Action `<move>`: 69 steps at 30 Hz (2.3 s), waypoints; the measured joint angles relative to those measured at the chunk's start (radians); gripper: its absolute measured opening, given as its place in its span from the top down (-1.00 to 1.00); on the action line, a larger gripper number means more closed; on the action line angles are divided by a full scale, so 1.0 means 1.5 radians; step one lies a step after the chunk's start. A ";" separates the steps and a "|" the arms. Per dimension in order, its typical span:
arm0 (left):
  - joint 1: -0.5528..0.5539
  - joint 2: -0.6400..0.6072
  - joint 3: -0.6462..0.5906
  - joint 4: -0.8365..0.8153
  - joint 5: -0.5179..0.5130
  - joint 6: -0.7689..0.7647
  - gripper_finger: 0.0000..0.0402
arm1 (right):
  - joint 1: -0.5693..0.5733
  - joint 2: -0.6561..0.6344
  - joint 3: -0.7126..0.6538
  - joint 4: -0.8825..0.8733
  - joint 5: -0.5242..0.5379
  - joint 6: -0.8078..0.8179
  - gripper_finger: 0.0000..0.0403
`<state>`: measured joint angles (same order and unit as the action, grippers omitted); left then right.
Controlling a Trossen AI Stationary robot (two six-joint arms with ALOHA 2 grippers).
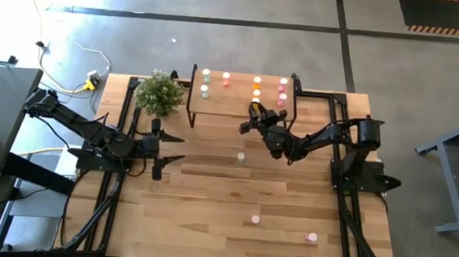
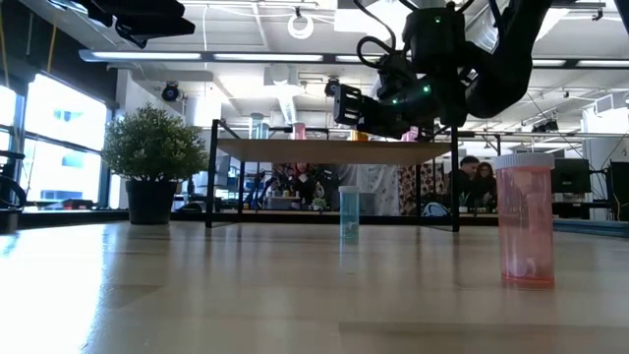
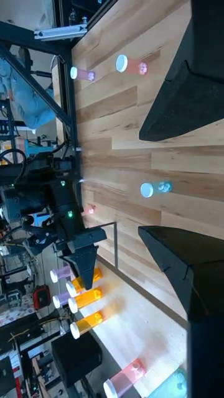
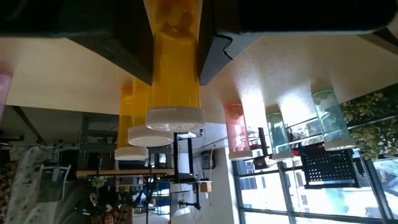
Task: Pick and place medicine bottles onto shelf by color
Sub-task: Put the orange pill bottle on the shelf aligned with the other orange pill bottles
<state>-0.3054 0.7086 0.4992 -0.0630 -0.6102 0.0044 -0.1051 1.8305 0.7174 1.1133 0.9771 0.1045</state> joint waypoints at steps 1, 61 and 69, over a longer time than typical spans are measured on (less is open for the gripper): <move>0.000 0.000 0.000 0.000 0.000 0.000 -0.12 | 0.000 0.000 0.000 -0.001 0.000 0.002 0.54; 0.000 0.000 0.000 0.000 0.003 -0.013 -0.12 | 0.018 -0.015 0.026 -0.021 0.074 -0.024 0.18; 0.000 0.000 0.000 0.000 0.003 -0.013 -0.12 | 0.017 -0.017 0.026 -0.018 0.062 -0.027 0.18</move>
<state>-0.3054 0.7082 0.4988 -0.0628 -0.6060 -0.0147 -0.0789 1.8048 0.7563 1.0861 1.0709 0.0638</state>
